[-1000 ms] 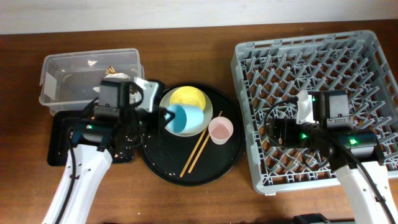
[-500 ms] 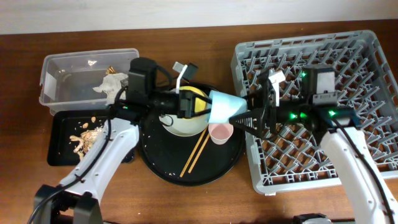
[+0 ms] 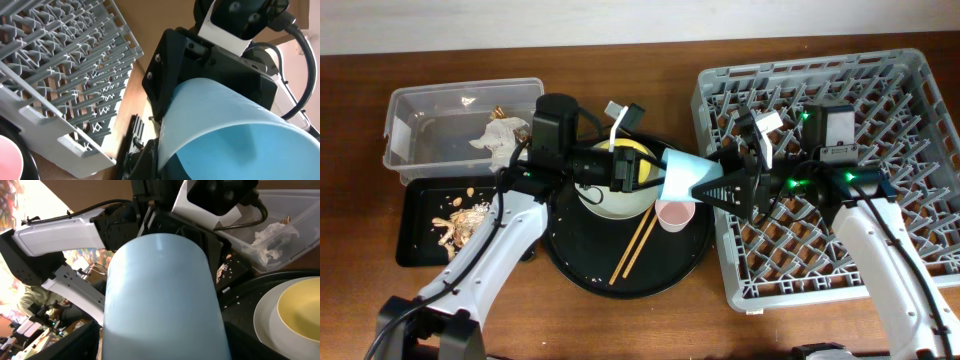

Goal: Sort waste into correct bins and load items into the dishwasher rack
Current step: 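Lift the blue cup and hand it to the right gripper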

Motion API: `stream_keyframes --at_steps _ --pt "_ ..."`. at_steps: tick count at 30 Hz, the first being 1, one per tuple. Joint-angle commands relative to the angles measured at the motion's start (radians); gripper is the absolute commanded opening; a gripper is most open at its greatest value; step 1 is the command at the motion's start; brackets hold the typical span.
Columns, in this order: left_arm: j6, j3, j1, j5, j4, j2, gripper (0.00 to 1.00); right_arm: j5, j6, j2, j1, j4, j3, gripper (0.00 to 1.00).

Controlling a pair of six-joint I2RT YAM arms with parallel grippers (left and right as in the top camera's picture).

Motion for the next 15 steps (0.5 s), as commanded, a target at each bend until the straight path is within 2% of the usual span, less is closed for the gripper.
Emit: stream_keyframes --at_steps 1,11,15 --pt "-0.059 0.008 -0.001 -0.019 0.077 0.005 0.00 -0.042 0.000 0.005 0.005 -0.002 0.016 0.77" --pt "-0.063 0.008 -0.001 -0.015 0.062 0.005 0.00 -0.042 0.000 0.005 0.005 0.014 0.016 0.75" --pt "-0.063 0.008 -0.001 -0.015 0.062 0.005 0.00 -0.042 0.000 0.005 0.005 0.015 0.016 0.61"
